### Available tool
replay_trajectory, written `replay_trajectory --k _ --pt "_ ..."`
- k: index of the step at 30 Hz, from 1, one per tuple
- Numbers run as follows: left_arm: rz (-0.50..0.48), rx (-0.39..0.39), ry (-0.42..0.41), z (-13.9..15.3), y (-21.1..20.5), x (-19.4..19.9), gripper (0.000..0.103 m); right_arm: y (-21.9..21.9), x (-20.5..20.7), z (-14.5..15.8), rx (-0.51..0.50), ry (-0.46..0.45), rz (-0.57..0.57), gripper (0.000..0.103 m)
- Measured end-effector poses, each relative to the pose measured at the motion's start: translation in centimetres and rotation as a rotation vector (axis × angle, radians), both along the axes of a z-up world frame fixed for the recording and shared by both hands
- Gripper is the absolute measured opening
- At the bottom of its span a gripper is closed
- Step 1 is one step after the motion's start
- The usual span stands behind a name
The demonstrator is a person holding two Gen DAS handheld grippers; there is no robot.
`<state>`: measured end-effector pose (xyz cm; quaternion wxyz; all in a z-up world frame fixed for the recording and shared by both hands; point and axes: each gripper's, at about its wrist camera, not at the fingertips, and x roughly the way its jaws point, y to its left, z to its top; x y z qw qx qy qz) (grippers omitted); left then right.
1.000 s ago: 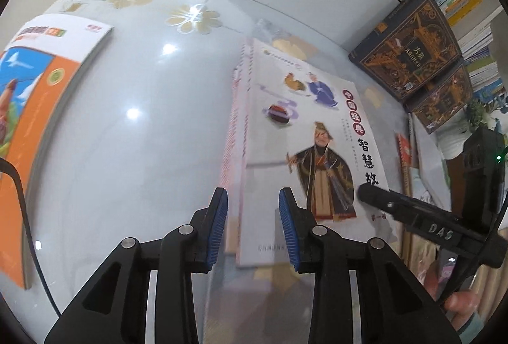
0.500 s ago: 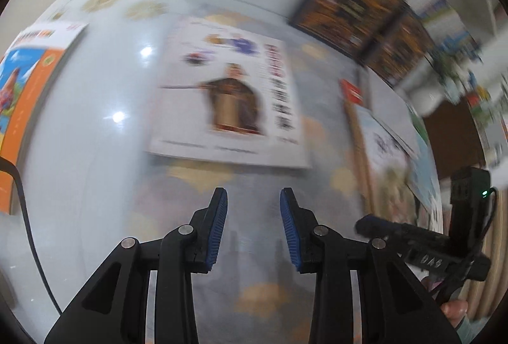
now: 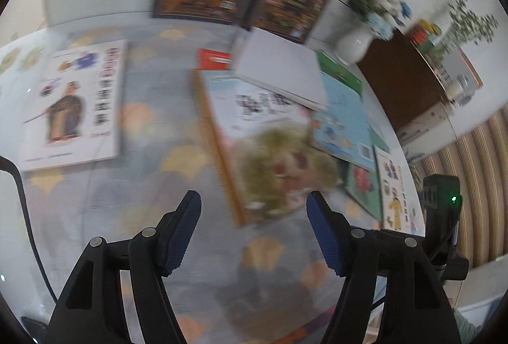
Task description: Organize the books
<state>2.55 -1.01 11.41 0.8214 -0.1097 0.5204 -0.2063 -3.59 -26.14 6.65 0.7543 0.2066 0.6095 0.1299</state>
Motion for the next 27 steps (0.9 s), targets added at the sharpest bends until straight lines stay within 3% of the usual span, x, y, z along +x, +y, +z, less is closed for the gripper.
replay_trajectory --k 7,11,15,22,27 --pt "-0.079 0.025 -0.007 0.2 -8.2 0.2 0.067 -8.9 -1.4 0.8 -0.008 -0.015 -0.112 0.053" --pt "-0.067 0.051 0.001 -0.7 -11.1 1.9 0.067 -12.2 -0.5 0.6 -0.014 -0.026 -0.139 0.053" --pt "-0.019 0.094 -0.001 -1.7 -13.2 4.1 0.067 -14.2 1.6 0.6 -0.042 -0.060 -0.170 0.052" --pt "0.047 0.108 0.019 -4.2 -15.5 7.4 0.065 -16.9 6.9 -0.6 -0.068 -0.093 -0.177 0.043" --pt "0.078 0.134 0.038 -6.0 -17.0 9.1 0.051 -17.5 10.0 -1.8 -0.115 -0.107 -0.151 0.036"
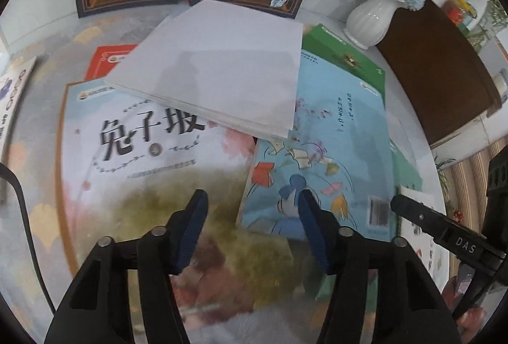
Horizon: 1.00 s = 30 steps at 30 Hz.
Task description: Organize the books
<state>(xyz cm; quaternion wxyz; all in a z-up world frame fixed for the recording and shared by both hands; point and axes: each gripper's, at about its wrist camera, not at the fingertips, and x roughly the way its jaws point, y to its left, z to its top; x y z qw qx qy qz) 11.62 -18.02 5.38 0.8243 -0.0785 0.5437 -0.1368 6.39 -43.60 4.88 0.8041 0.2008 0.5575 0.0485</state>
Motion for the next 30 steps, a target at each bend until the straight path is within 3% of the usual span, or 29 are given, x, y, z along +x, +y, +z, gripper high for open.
replay_trajectory --k 4,7,11,16,21,30 --pt "0.009 0.036 -0.028 -0.1 -1.2 0.3 0.050 -0.4 1.4 -0.8 0.016 0.002 -0.014 0.036" --pt "-0.046 0.055 -0.027 0.0 -2.6 -0.1 0.051 0.2 2.0 -0.9 0.027 0.011 0.034 0.036" --pt "-0.064 0.128 -0.033 -0.1 -3.5 -1.0 0.050 0.0 1.3 -0.9 0.052 0.025 0.056 0.037" --pt "-0.066 0.072 0.012 0.0 -1.8 -4.6 0.050 0.3 -1.0 -1.0 0.090 0.058 0.093 0.037" --pt "-0.044 0.097 0.050 -0.2 0.2 -9.5 0.049 3.3 -4.3 -0.9 0.061 0.083 0.211 0.038" --pt "-0.031 0.042 0.173 -1.2 4.1 -17.4 0.049 6.8 -11.6 -2.4 0.102 0.204 0.409 0.041"
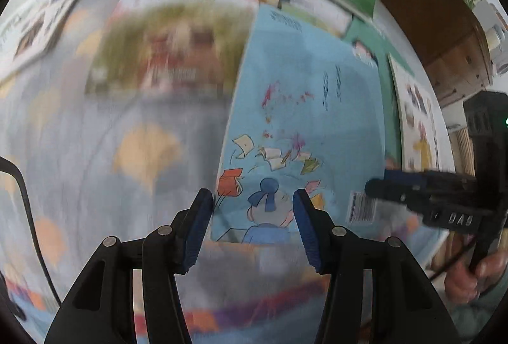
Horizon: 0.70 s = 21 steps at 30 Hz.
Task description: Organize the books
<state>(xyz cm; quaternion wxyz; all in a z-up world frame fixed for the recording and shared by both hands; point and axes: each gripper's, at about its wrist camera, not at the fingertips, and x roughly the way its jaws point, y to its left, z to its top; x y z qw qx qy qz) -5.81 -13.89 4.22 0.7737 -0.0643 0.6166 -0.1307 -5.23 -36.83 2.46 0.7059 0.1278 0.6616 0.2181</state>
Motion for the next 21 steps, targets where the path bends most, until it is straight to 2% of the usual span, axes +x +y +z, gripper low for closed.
replay_trajectory --k 2,5,8,11,14,18,21 --pt "0.003 0.003 0.006 -0.3 0.2 -1.0 0.049 -0.1 -0.6 -0.1 0.012 0.003 0.013 0.041" --pt "0.044 0.036 -0.025 -0.4 0.4 -1.5 0.049 -0.7 -0.2 -0.5 0.042 0.020 -0.046 0.040" --pt "0.090 0.007 -0.055 -0.2 0.9 -0.7 0.049 -0.2 0.6 -0.7 0.036 -0.010 -0.047 0.040" --pt "0.095 -0.026 -0.039 -0.7 0.6 0.5 0.050 0.7 1.0 -0.5 0.040 -0.051 -0.035 0.044" --pt "0.095 -0.010 -0.033 -1.2 0.4 0.7 0.050 0.8 1.2 -0.5 0.058 -0.044 -0.049 0.045" --pt "0.091 -0.009 -0.035 -1.2 0.4 0.6 0.050 -0.7 1.1 0.8 0.182 -0.031 -0.092 0.045" --pt "0.095 -0.029 -0.023 -1.2 0.7 0.8 0.050 -0.9 1.3 3.5 0.285 -0.072 -0.086 0.045"
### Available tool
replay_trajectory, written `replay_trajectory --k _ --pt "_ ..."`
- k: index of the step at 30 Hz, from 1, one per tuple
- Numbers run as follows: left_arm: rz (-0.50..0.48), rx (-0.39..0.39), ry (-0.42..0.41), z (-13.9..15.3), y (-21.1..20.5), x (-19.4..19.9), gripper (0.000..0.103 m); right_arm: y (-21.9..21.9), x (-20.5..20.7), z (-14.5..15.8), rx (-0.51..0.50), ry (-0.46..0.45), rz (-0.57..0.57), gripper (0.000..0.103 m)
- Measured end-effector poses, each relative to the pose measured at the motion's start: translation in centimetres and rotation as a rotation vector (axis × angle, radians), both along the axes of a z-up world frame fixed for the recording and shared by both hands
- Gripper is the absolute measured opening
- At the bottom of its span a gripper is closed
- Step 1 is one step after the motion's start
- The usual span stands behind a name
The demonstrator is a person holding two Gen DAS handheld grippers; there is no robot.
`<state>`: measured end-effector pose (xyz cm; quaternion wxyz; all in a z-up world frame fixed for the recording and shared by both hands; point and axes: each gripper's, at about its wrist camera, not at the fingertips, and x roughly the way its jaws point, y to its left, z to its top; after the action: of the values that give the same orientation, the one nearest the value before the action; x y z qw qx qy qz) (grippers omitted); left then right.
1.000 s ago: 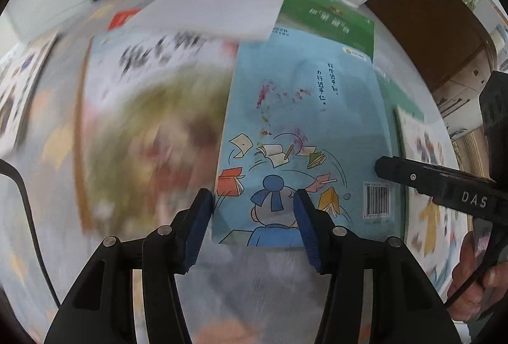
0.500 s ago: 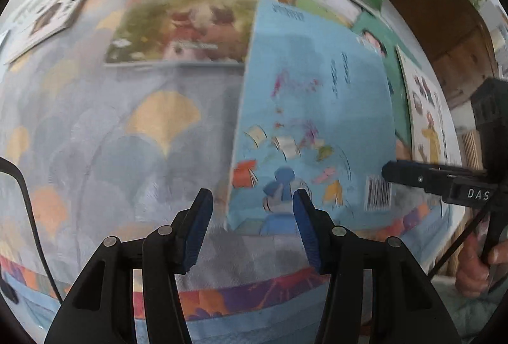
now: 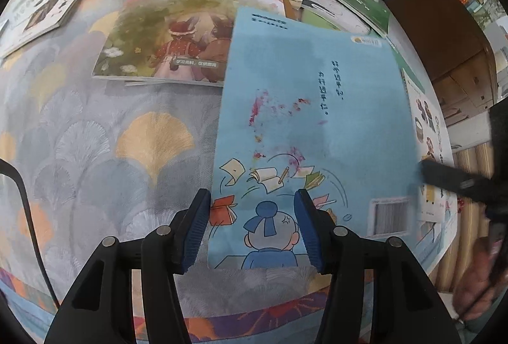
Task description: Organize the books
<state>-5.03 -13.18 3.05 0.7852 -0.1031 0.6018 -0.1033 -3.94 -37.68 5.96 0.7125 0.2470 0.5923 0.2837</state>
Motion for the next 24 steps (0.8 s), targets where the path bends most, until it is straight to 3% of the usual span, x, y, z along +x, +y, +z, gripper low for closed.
replay_trajectory --k 4,8,12,17,22,24 --pt "0.018 -0.104 0.022 0.4 2.0 -0.1 0.050 3.4 1.2 5.1 0.041 -0.124 0.100 0.045" --pt "0.162 -0.097 -0.064 3.3 7.5 -0.9 0.050 7.8 2.1 7.9 0.080 -0.190 0.190 0.044" --pt "0.361 -0.069 -0.137 6.3 15.2 -2.8 0.050 13.6 2.4 8.6 0.123 -0.209 0.254 0.044" --pt "0.500 -0.026 -0.186 8.7 23.1 -4.9 0.050 20.7 2.6 8.6 0.159 -0.199 0.312 0.044" --pt "0.500 -0.015 -0.181 8.5 26.1 -4.8 0.050 25.4 2.3 7.9 0.134 -0.177 0.354 0.044" --pt "0.465 -0.018 -0.149 7.4 26.4 -4.2 0.050 25.6 2.1 7.0 0.071 -0.182 0.330 0.049"
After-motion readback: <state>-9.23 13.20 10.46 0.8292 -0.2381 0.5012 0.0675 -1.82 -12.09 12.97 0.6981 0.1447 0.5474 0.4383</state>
